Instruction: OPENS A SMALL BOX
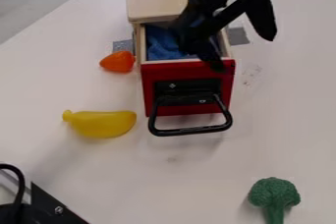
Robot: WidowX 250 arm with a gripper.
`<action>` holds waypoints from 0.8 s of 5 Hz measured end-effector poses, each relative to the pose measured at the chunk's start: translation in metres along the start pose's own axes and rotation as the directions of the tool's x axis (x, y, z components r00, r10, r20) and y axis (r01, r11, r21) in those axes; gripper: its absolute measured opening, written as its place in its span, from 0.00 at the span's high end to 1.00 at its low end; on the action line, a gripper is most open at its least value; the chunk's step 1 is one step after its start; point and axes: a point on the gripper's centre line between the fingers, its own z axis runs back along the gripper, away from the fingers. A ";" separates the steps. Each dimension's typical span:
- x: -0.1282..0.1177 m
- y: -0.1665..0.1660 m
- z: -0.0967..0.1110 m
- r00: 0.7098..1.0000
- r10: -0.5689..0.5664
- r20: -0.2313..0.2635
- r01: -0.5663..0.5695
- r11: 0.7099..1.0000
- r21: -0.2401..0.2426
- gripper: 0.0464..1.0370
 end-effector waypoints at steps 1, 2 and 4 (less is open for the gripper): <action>-0.017 0.015 0.017 0.998 -0.062 -0.013 0.062 0.997 0.048 0.04; -0.017 0.047 0.031 0.999 -0.033 -0.024 0.035 0.996 0.077 0.04; -0.005 0.076 0.035 1.000 0.018 0.021 -0.020 0.993 0.118 0.04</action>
